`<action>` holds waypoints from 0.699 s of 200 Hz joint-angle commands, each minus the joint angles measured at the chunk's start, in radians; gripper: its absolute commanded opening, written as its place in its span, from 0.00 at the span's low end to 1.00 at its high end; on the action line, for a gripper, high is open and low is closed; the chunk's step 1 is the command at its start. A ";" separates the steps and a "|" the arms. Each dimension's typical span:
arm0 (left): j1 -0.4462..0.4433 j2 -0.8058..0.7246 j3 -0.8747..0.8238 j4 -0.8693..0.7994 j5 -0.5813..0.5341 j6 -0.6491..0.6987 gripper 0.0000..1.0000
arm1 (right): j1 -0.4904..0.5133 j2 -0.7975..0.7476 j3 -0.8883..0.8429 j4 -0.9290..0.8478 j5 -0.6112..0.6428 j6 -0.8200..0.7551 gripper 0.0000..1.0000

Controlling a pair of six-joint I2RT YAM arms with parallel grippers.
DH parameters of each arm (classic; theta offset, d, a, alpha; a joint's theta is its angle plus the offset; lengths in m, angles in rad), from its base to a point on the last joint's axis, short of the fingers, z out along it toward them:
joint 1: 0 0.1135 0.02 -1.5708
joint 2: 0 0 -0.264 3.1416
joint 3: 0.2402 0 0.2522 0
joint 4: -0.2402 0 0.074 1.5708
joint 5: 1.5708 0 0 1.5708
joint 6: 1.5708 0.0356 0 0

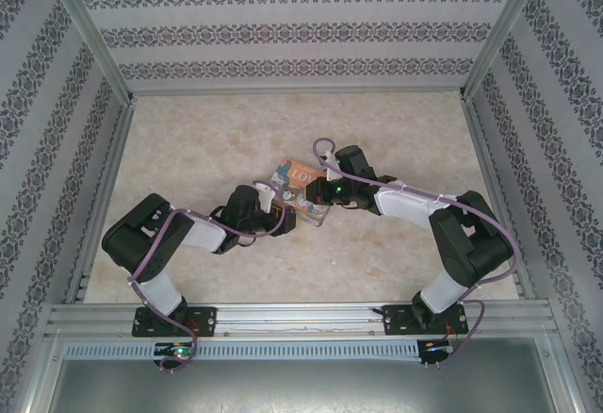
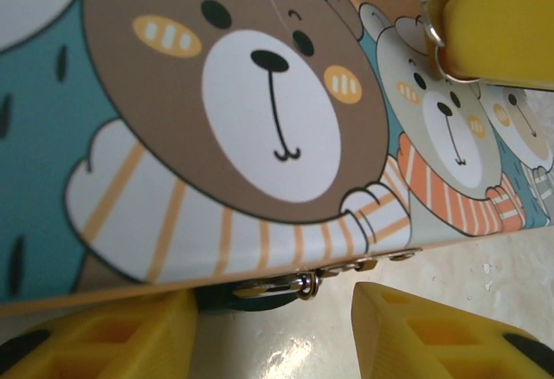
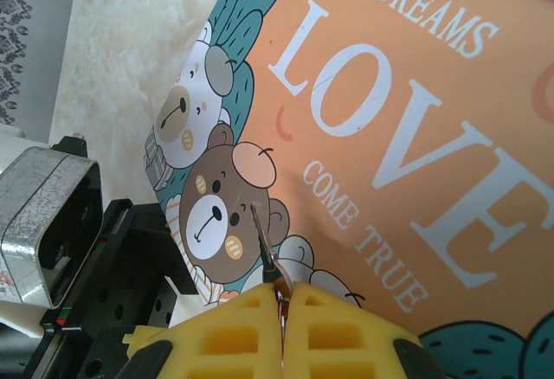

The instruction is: Unlock a padlock with a key

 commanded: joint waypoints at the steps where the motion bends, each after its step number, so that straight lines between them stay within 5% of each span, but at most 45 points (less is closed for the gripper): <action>1: 0.006 0.030 0.021 0.048 0.000 -0.010 0.49 | 0.010 0.048 -0.014 -0.089 0.041 -0.026 0.00; 140: -0.042 0.058 0.020 0.111 -0.029 -0.062 0.41 | 0.016 0.060 -0.004 -0.087 0.047 -0.021 0.00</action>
